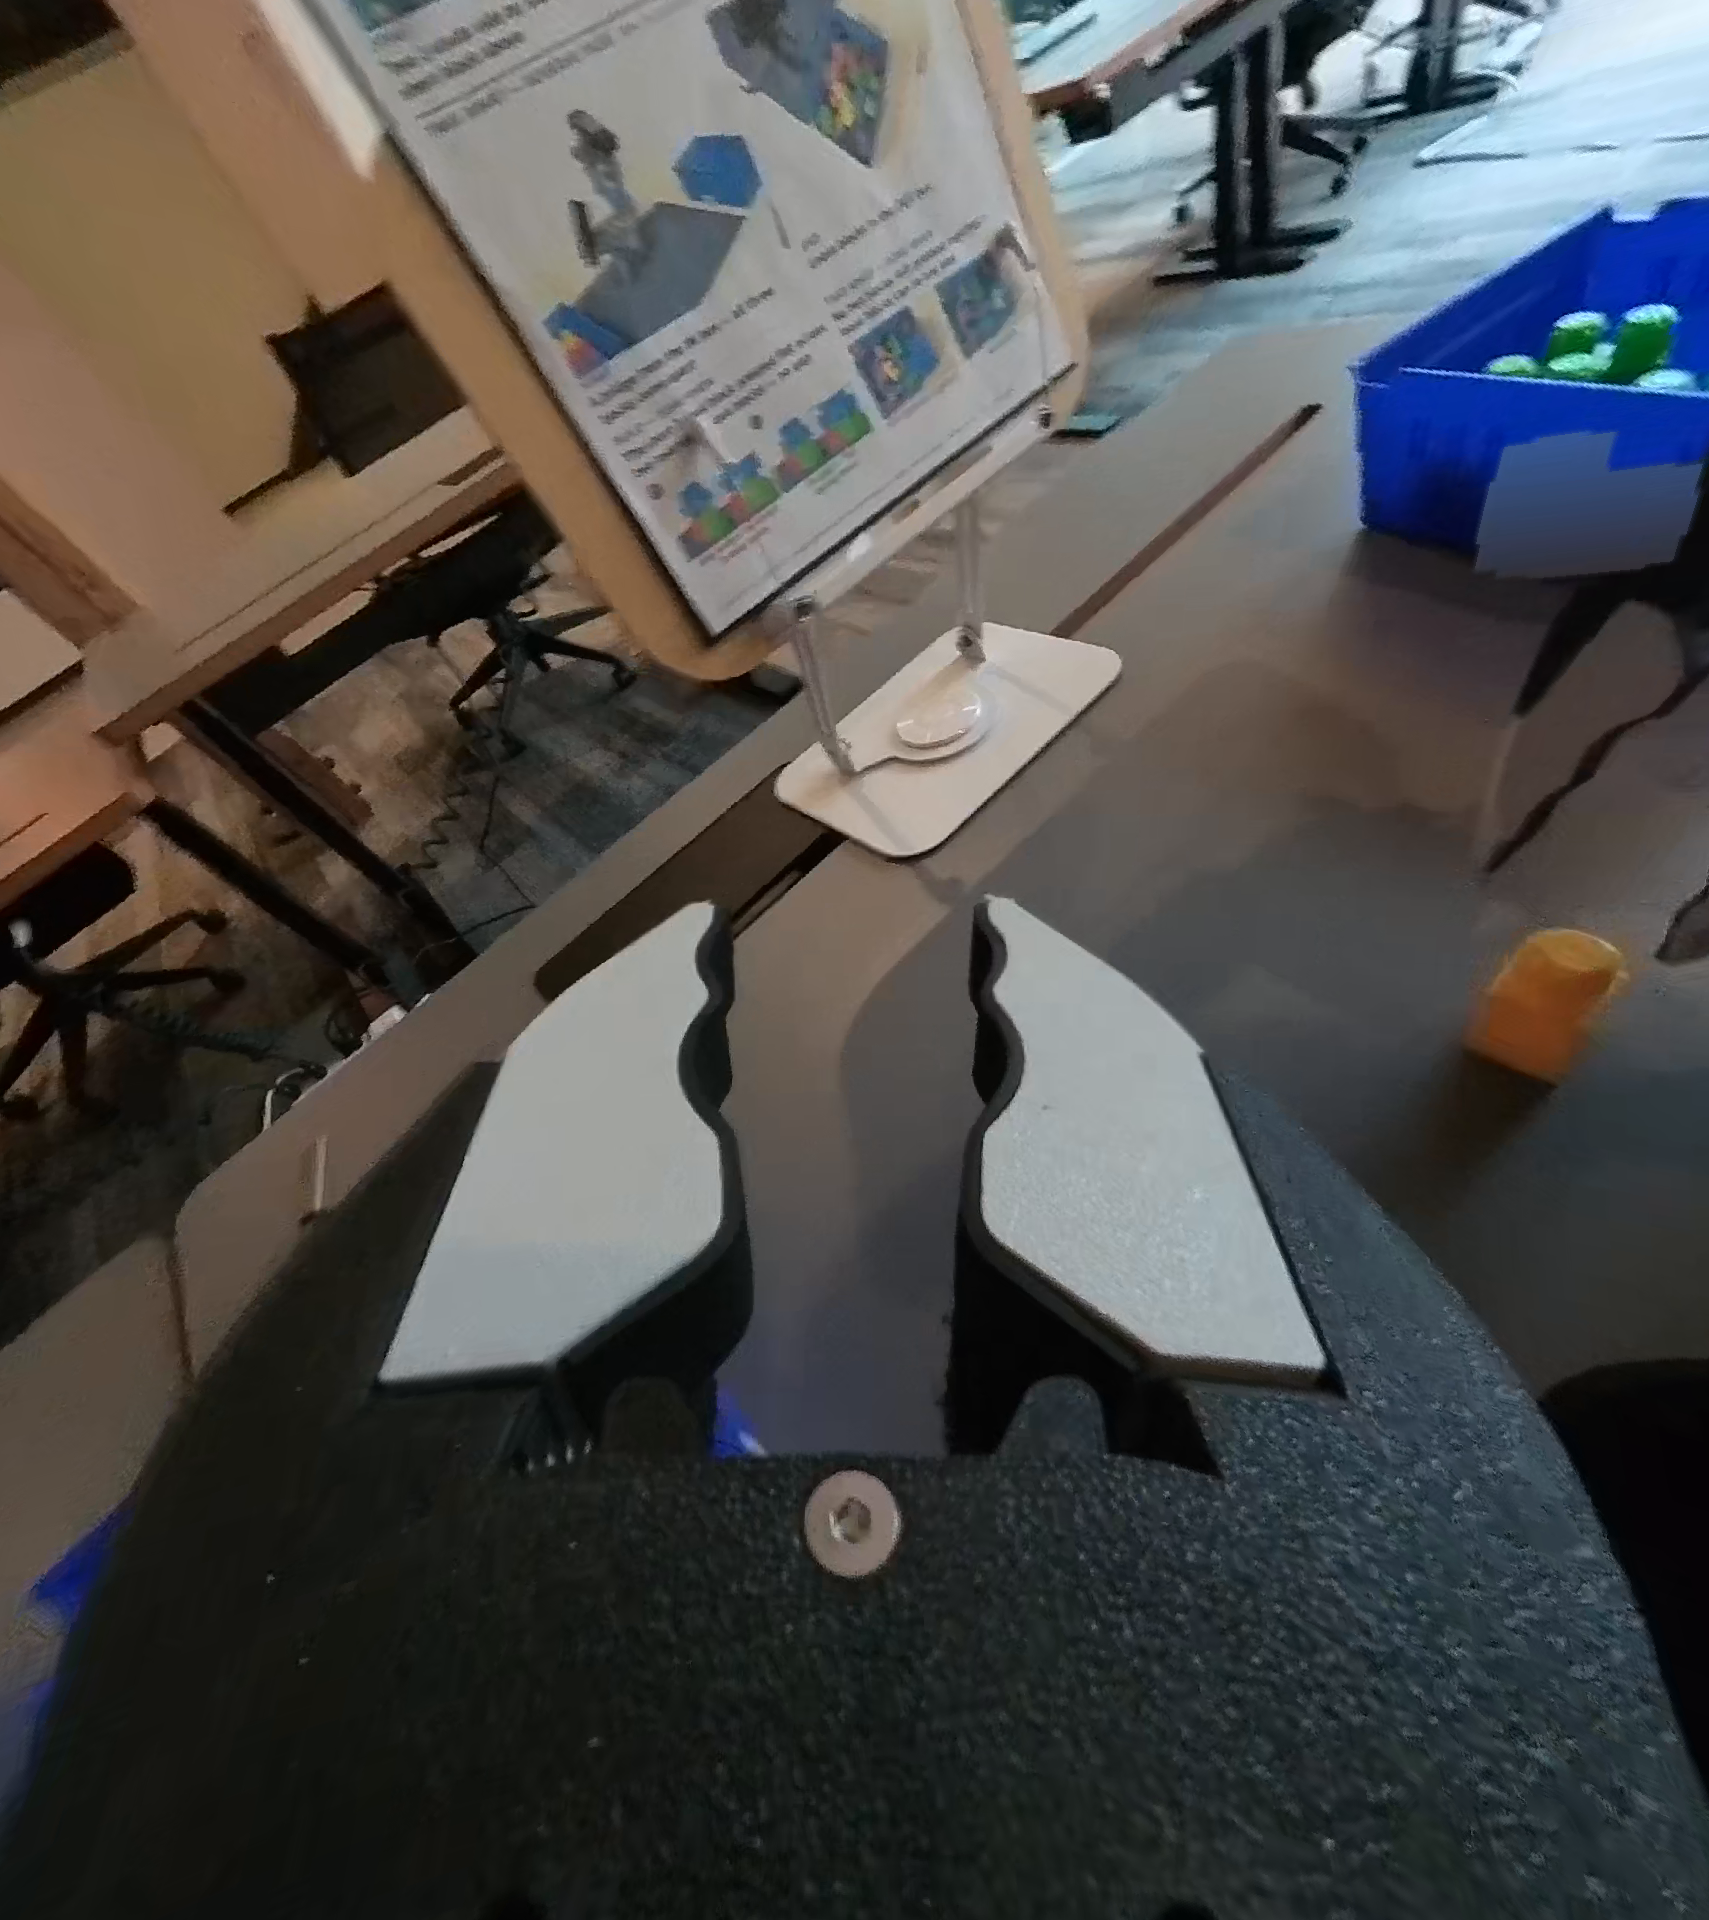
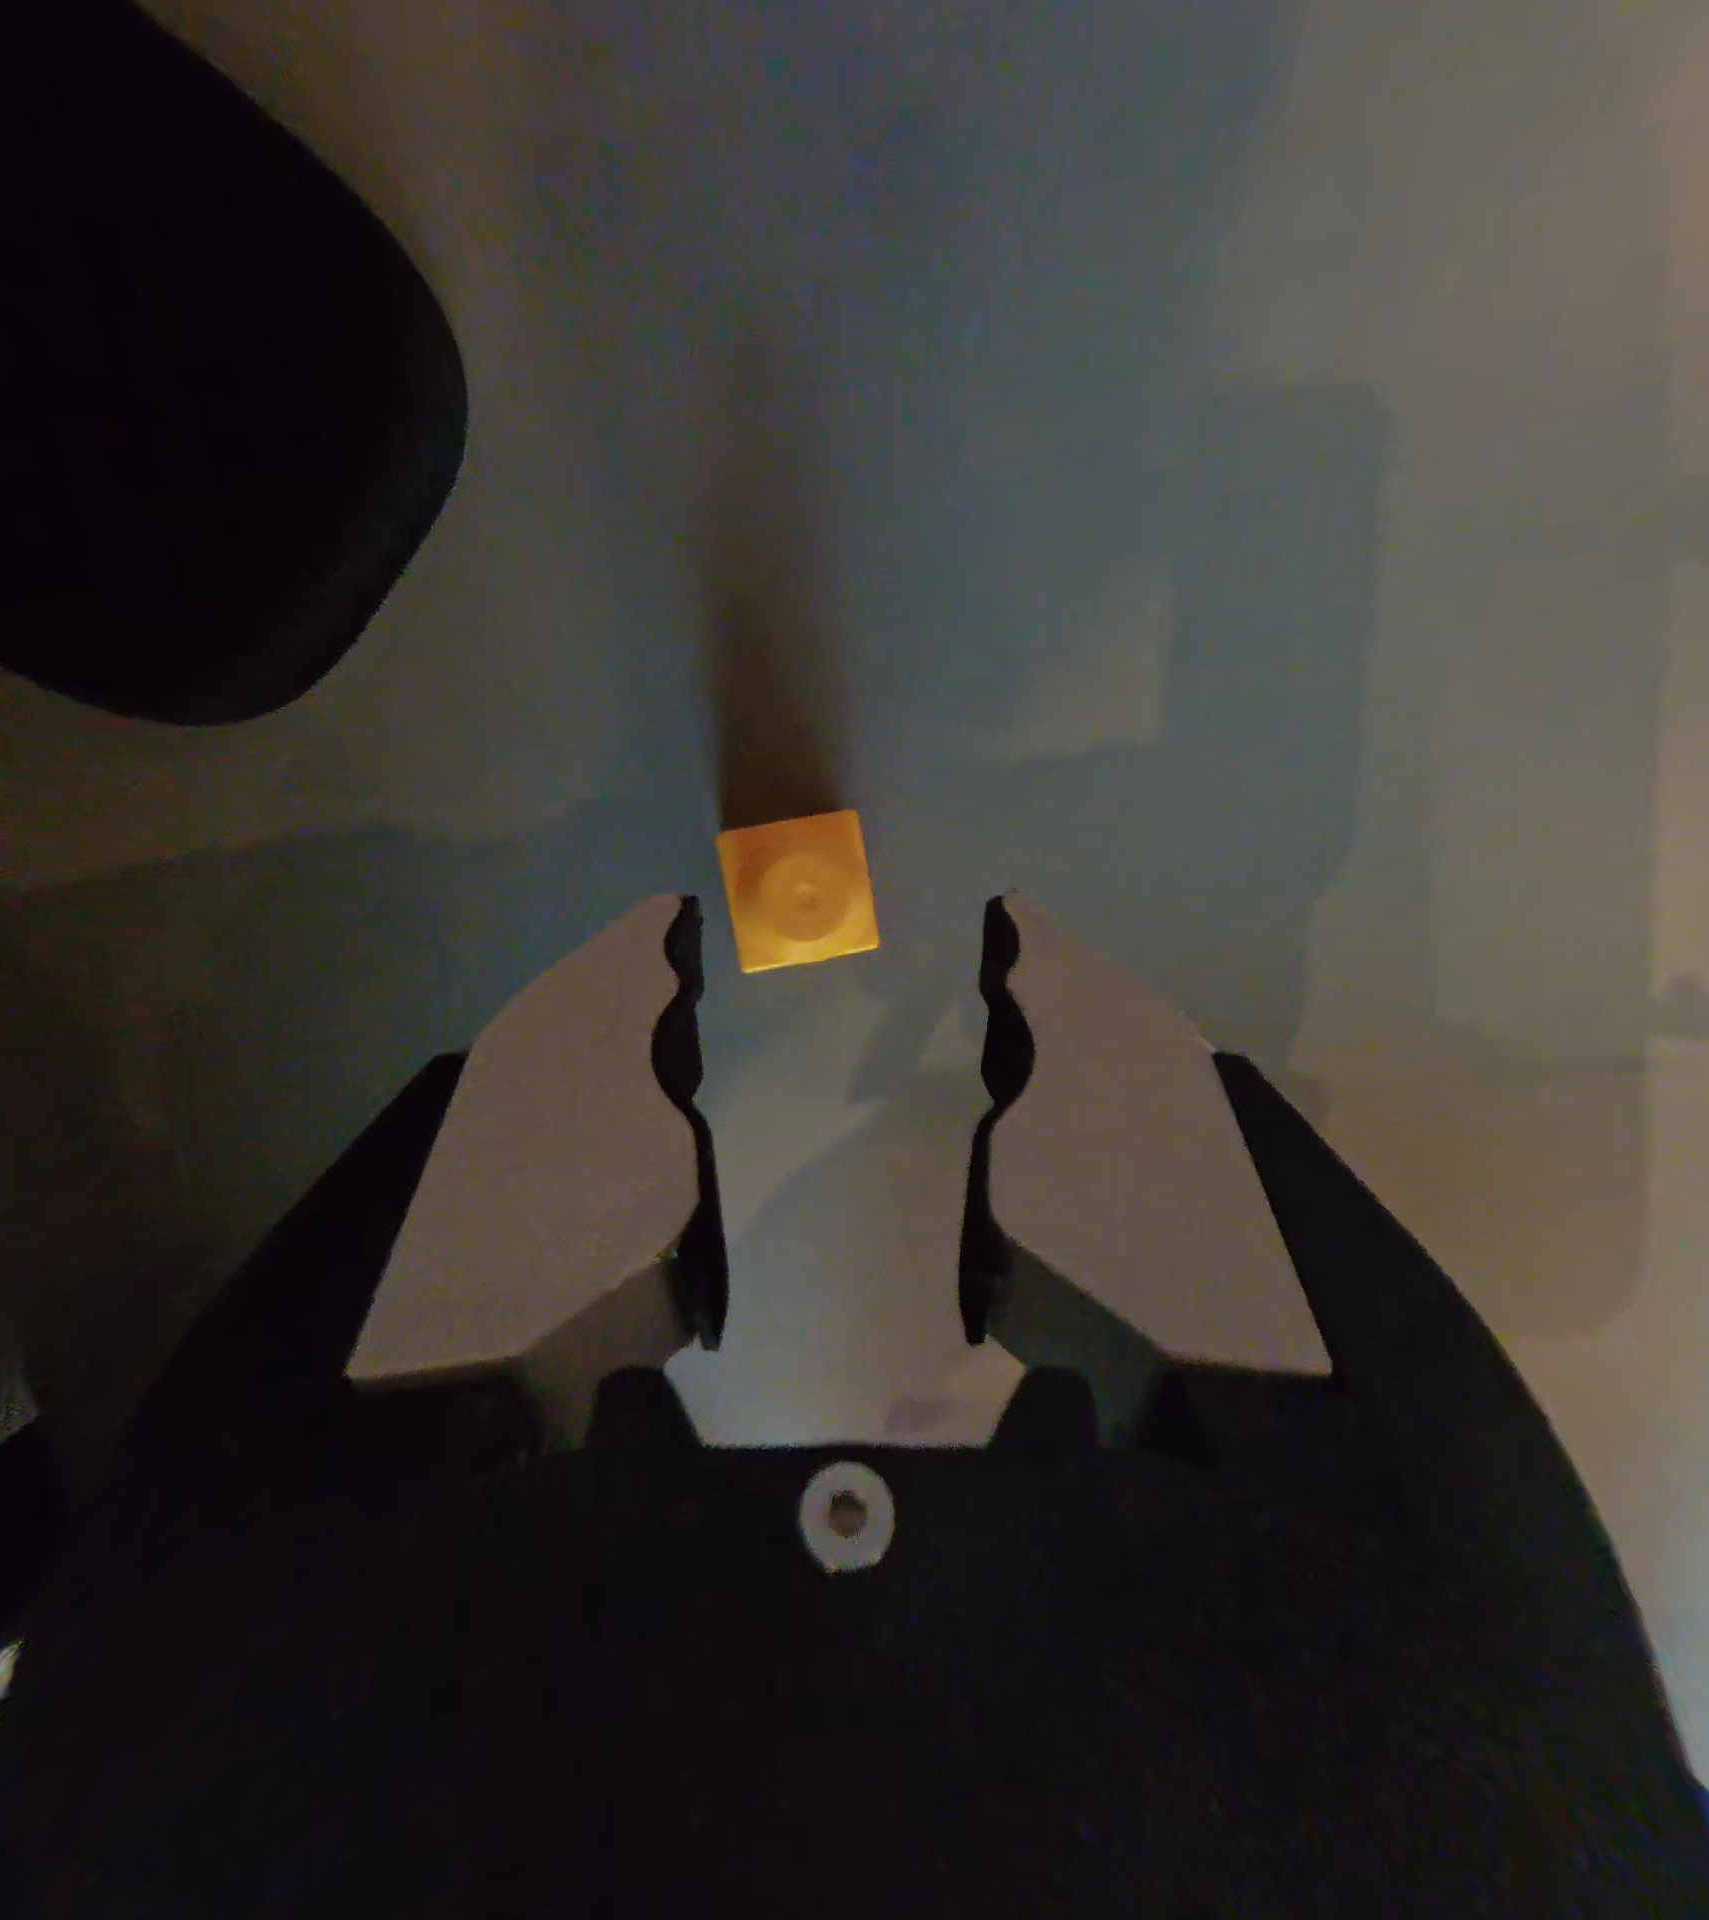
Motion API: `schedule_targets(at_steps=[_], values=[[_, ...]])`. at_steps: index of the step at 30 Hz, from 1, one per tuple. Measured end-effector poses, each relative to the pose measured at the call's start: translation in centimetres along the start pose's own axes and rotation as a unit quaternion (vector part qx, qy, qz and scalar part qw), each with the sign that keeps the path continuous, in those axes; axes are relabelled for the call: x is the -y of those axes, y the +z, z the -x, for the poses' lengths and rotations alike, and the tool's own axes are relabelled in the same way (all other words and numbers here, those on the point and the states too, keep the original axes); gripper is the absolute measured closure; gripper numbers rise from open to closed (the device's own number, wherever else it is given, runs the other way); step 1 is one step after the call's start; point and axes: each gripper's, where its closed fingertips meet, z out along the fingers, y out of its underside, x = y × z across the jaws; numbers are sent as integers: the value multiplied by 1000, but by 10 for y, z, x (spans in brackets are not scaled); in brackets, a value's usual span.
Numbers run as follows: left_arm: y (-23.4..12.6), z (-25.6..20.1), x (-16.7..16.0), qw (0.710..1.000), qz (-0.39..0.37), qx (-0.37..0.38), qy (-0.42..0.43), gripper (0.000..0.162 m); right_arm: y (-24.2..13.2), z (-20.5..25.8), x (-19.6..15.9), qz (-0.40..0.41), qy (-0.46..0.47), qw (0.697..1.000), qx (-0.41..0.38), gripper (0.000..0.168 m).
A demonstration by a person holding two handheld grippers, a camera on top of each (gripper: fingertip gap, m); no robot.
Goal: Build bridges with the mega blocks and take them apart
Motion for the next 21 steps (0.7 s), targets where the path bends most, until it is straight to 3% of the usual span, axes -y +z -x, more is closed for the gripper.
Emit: schedule_targets(at_steps=[4, 10, 17, 21], values=[[-21, 30, -22, 996, 31, 75, -30, 117, -15, -9, 2, -21, 4, 999, -26, 116], [-53, 79, -99, 969, 137, 181, -101, 117, -31, -19, 2, -38, 6, 998, -53, 116], [-82, 91, -194, 935, 283, 191, -91, 117, -35, -14, 1, -38, -12, 998, -47, 114], [-100, 90, -221, 904, 398, 147, -57, 122, -45, -13, 3, -50, -25, 997, -51, 113]])
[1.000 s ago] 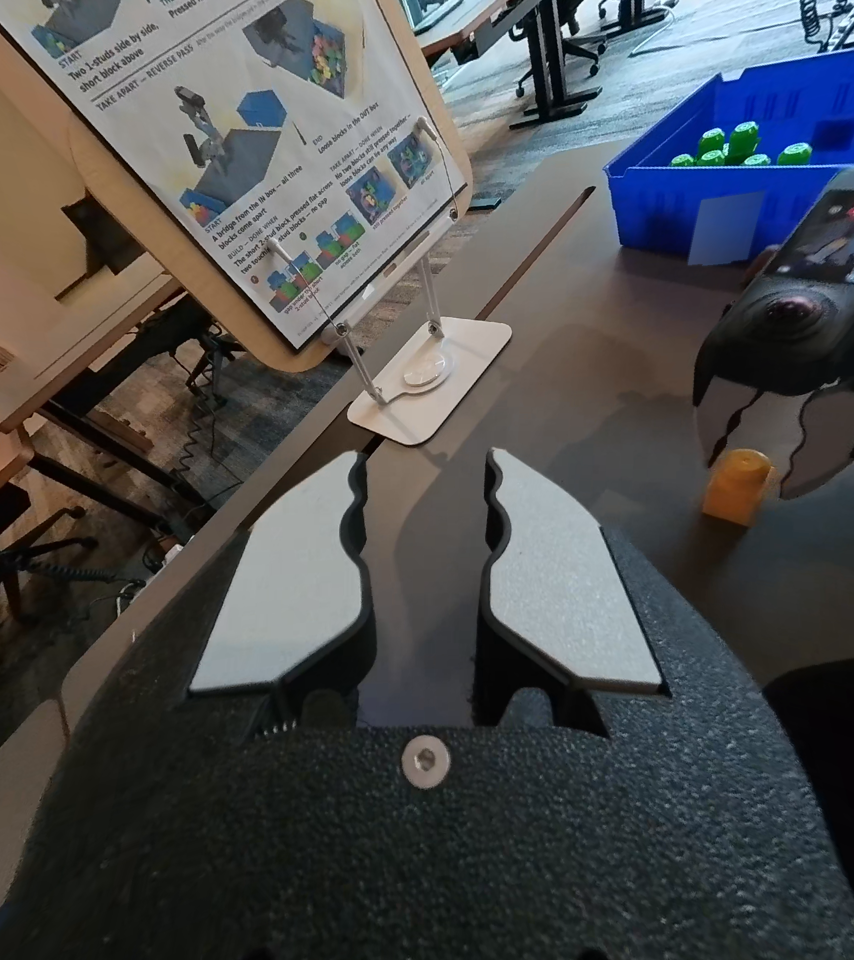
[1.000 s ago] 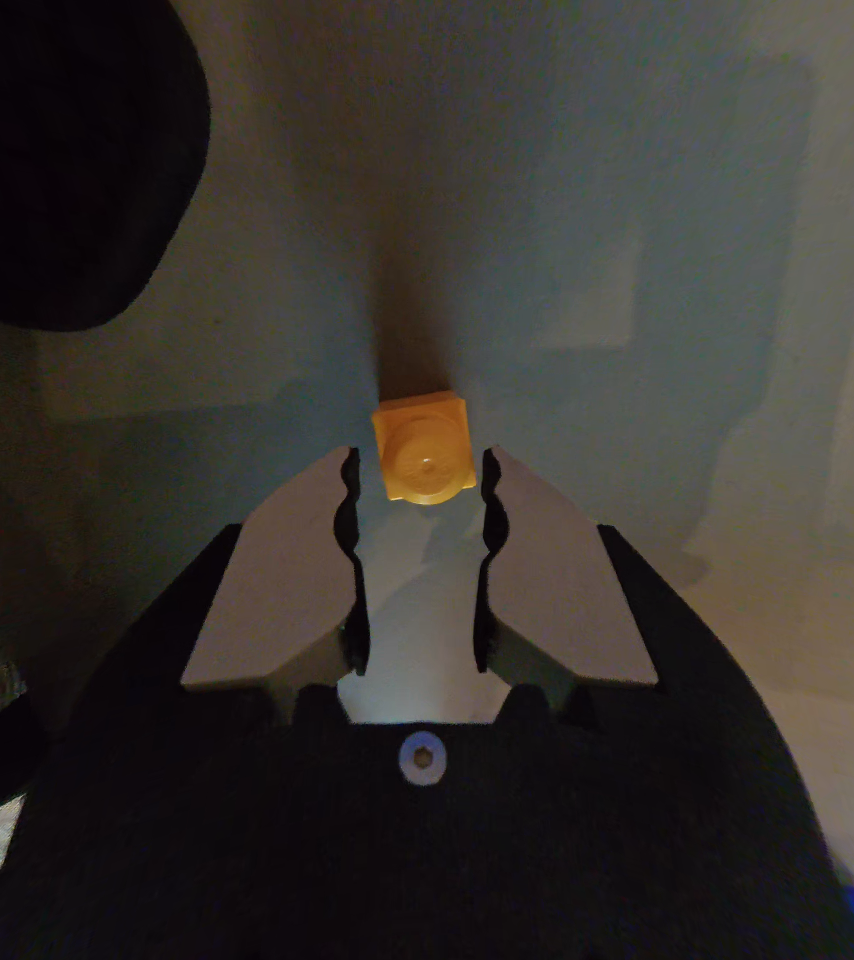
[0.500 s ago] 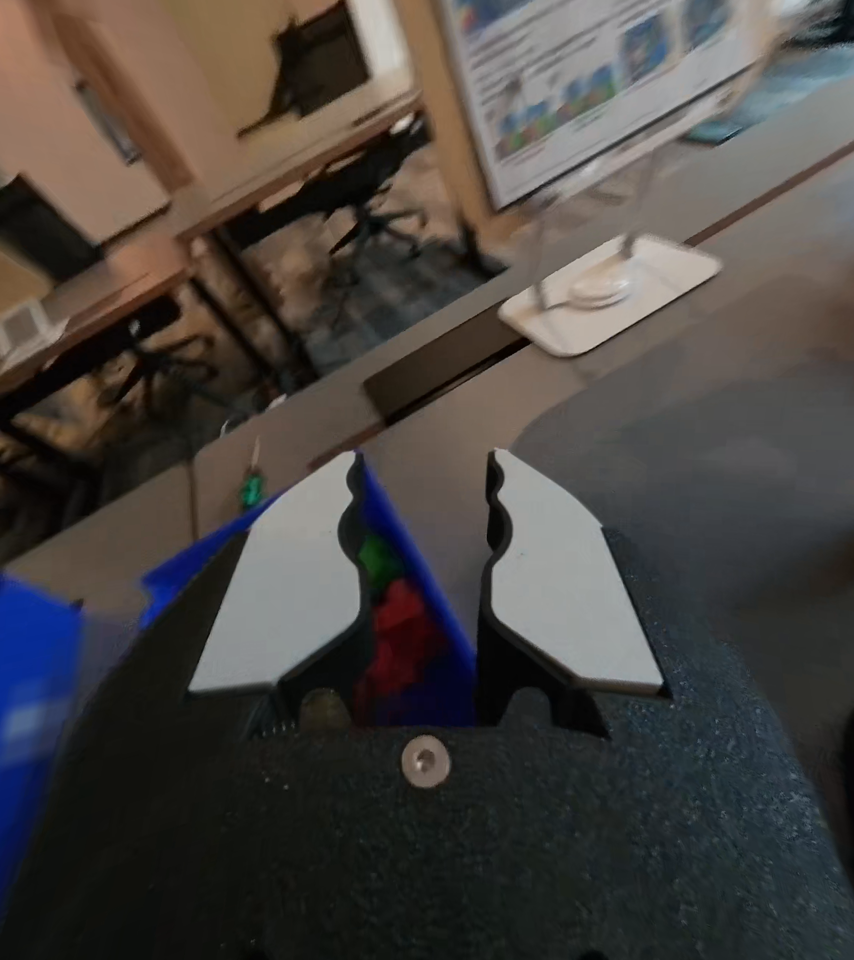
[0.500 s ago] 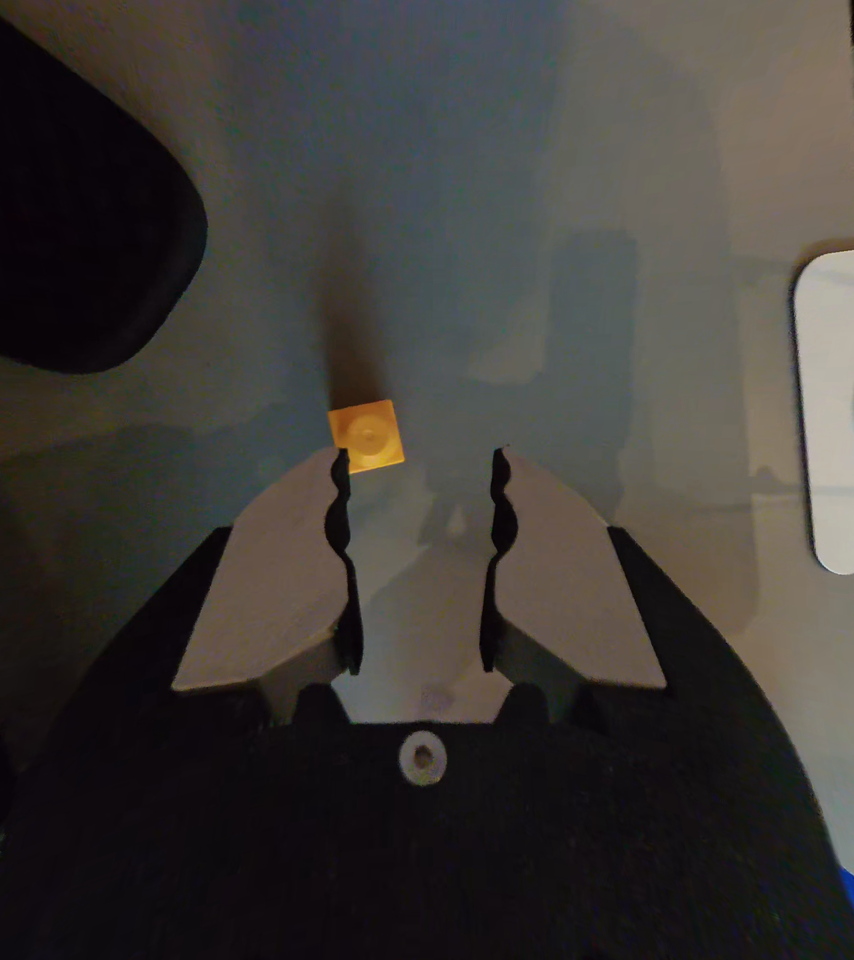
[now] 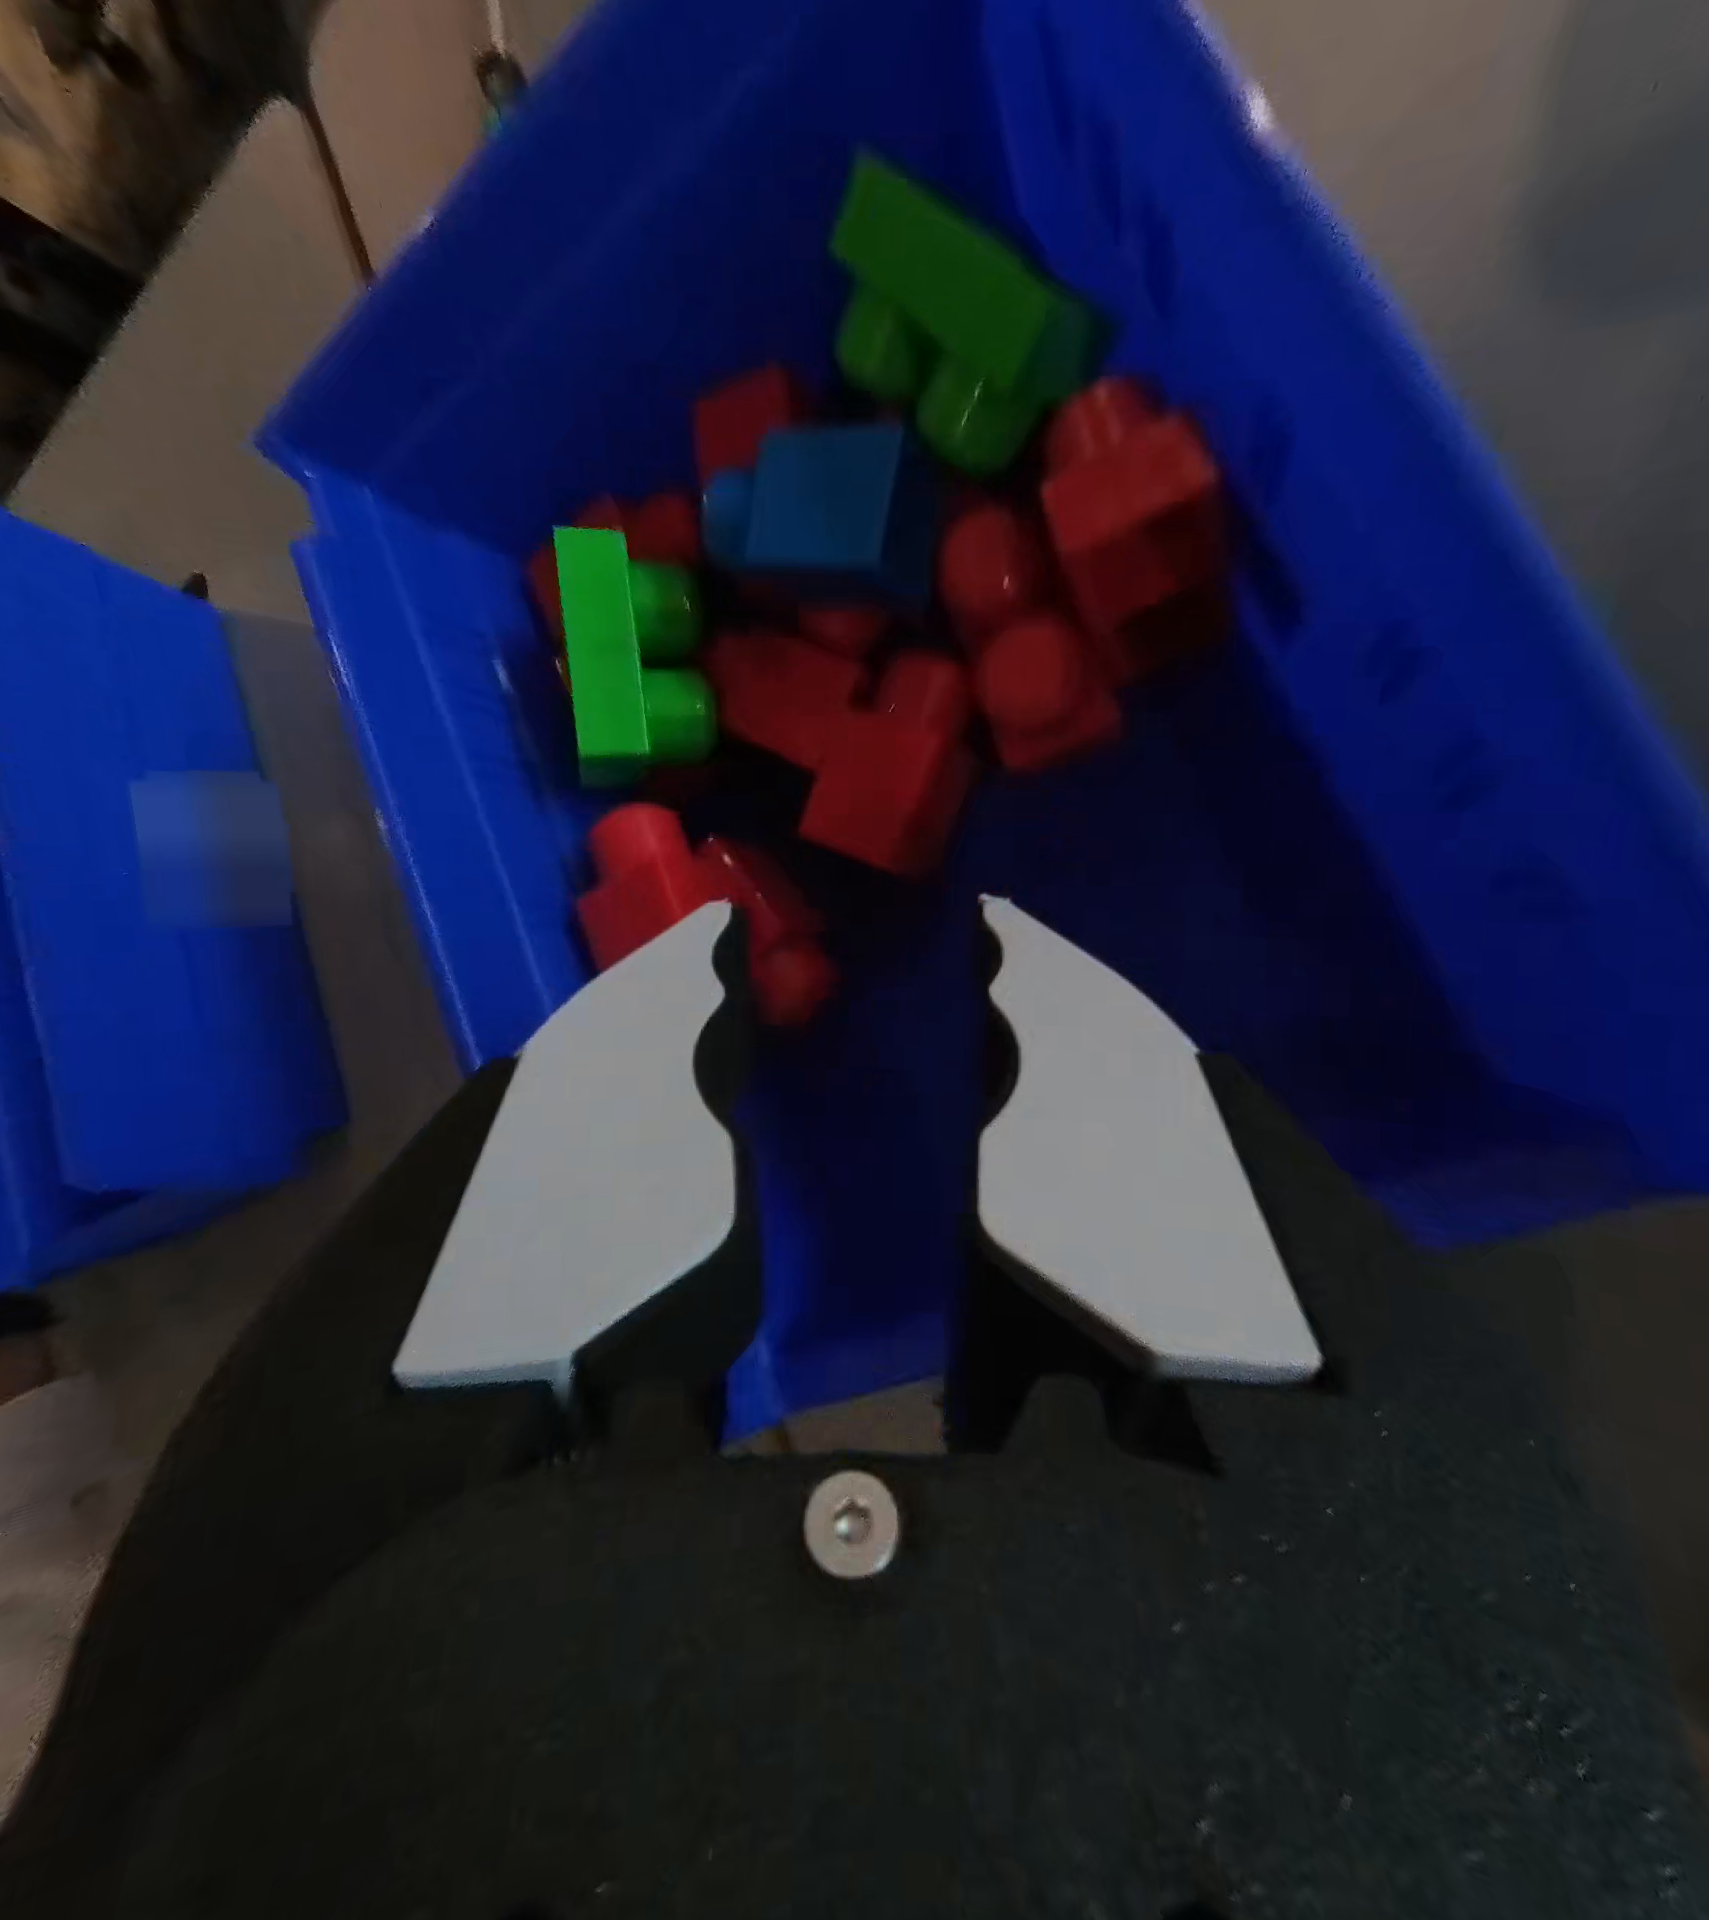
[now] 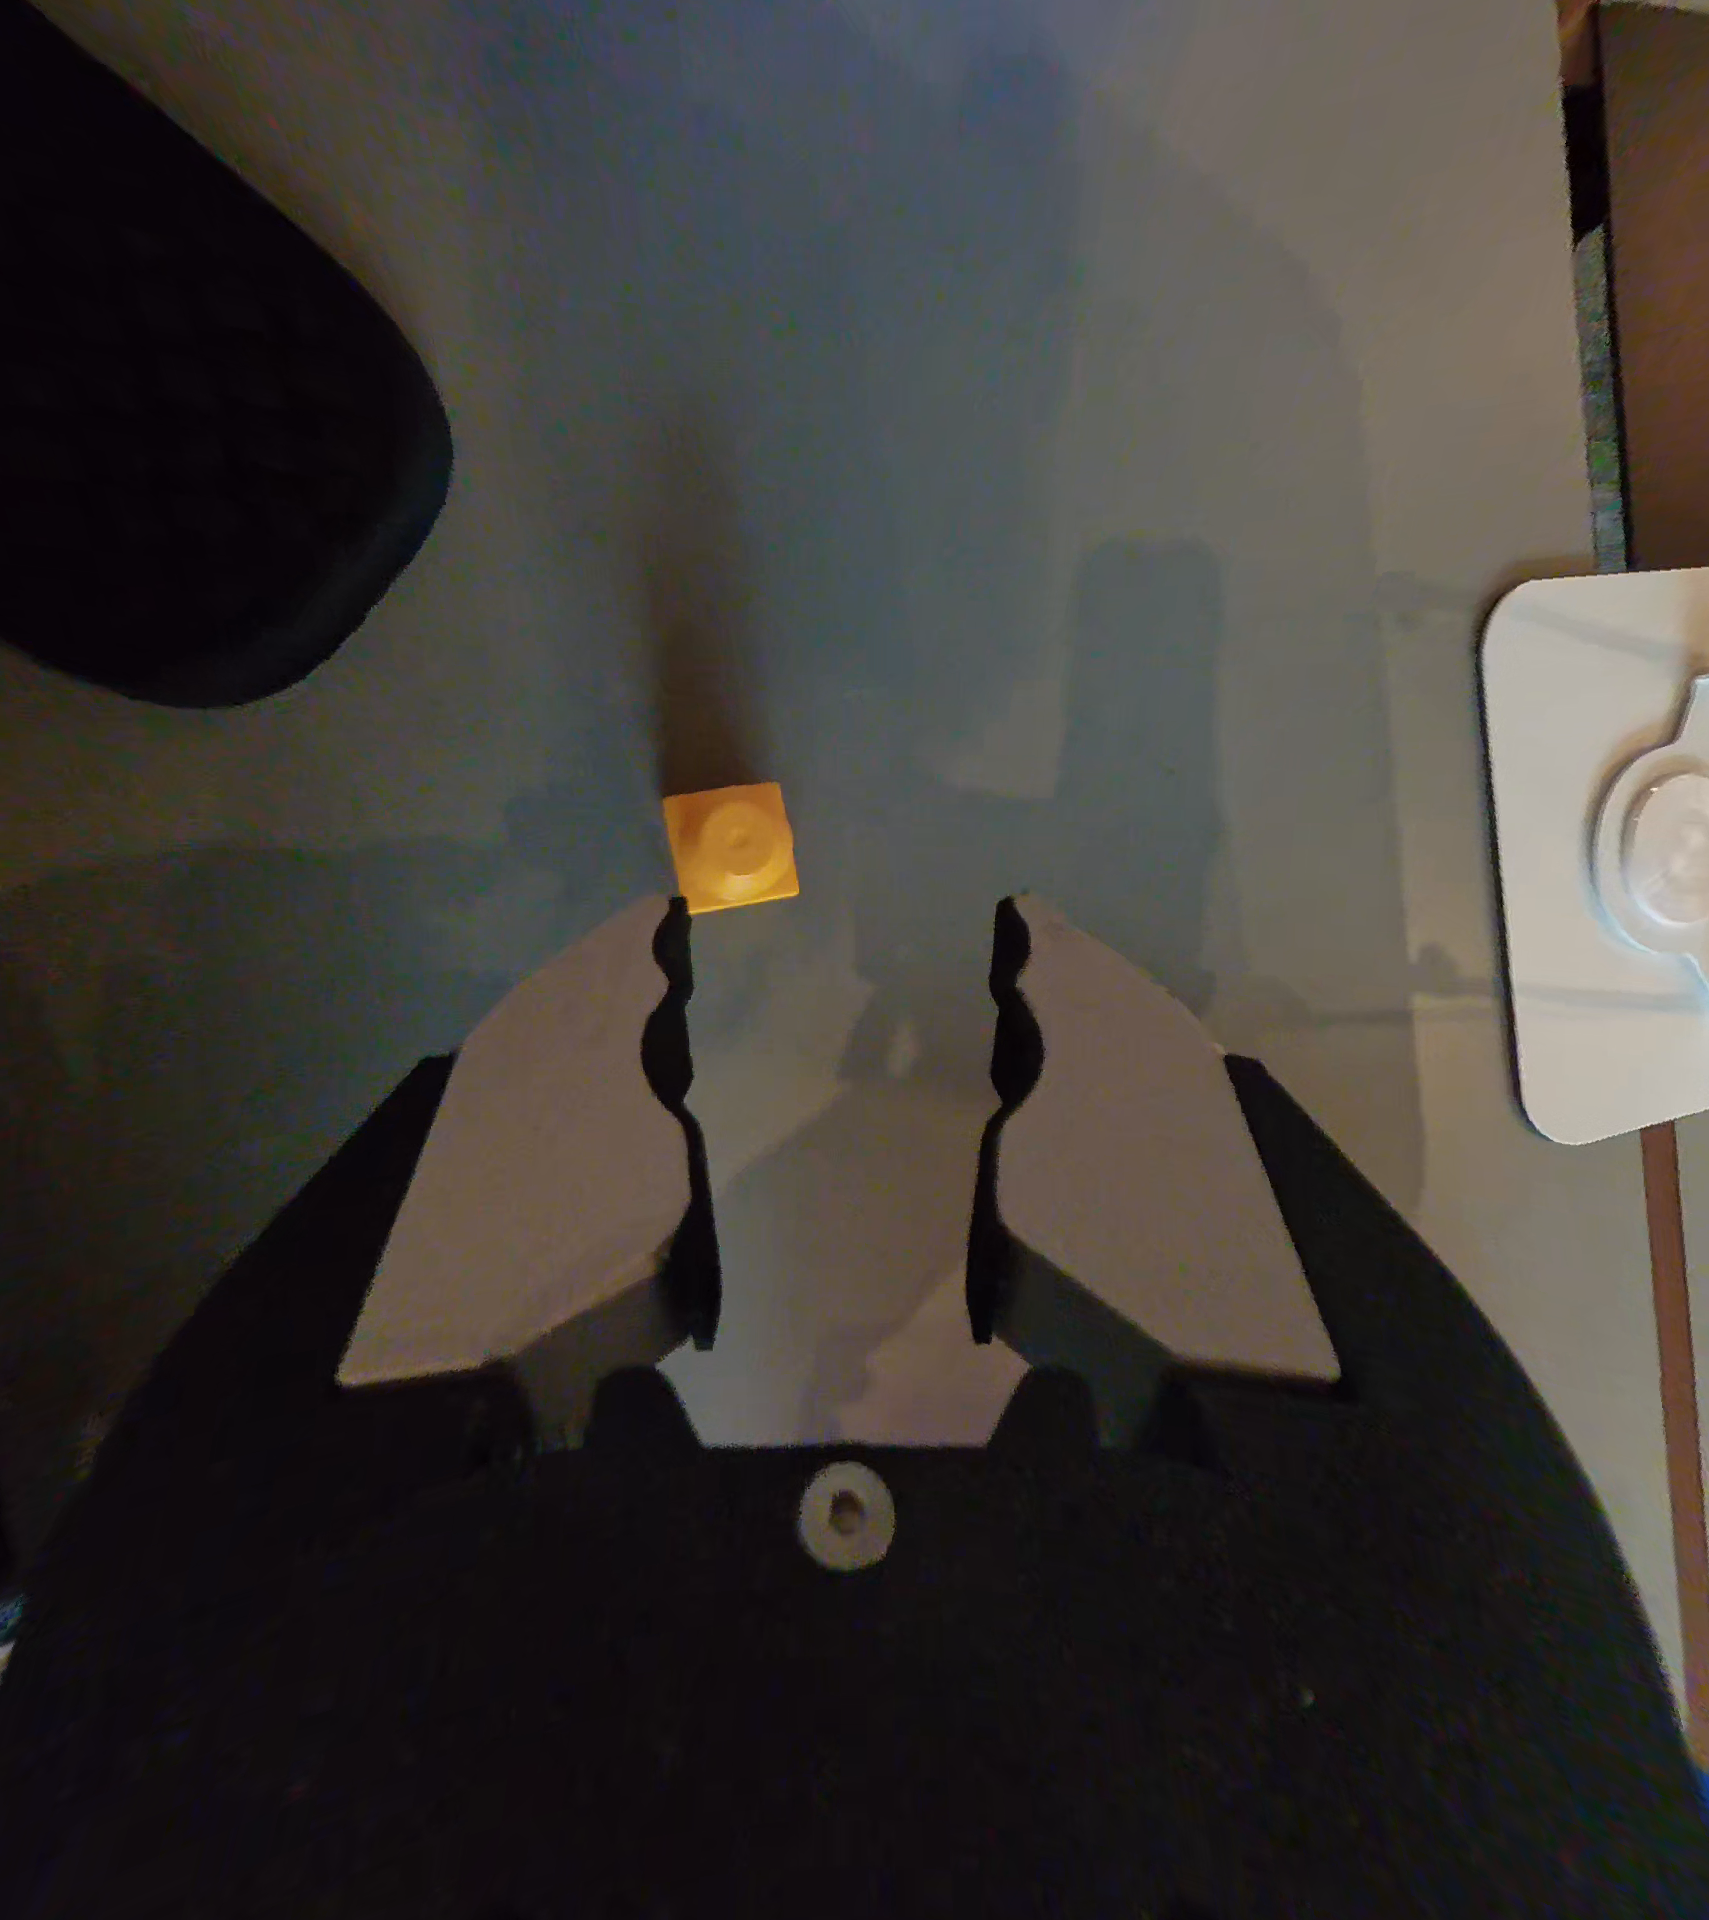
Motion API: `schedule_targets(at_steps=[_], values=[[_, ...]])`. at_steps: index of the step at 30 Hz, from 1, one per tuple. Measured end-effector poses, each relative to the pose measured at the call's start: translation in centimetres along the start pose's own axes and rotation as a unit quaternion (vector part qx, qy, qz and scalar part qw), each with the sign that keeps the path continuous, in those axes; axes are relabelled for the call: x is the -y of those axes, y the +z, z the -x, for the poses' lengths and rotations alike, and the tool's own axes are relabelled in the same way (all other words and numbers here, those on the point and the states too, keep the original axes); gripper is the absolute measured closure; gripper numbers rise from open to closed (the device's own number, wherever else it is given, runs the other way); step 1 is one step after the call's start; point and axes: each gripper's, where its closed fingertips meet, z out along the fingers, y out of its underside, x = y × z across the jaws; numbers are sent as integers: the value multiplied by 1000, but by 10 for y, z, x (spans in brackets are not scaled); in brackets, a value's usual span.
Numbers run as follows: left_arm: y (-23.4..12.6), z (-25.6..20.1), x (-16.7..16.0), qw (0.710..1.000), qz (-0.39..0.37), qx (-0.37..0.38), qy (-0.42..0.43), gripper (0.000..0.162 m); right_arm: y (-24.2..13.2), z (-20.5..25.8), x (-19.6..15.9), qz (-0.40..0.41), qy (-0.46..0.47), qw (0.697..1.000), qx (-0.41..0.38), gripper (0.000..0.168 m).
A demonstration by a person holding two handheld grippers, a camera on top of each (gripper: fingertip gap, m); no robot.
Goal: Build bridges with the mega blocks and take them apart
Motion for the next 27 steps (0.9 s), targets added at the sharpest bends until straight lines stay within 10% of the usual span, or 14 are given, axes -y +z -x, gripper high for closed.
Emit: schedule_targets(at_steps=[12, 27], values=[[63, -8, -23, 978, 119, -127, 111, 100, -16, -6, 1, -16, -6, 1000, -22, 113], [79, 0, -20, 967, 172, -107, 154, 115, -20, -9, -3, -13, -14, 999, -28, 113]])
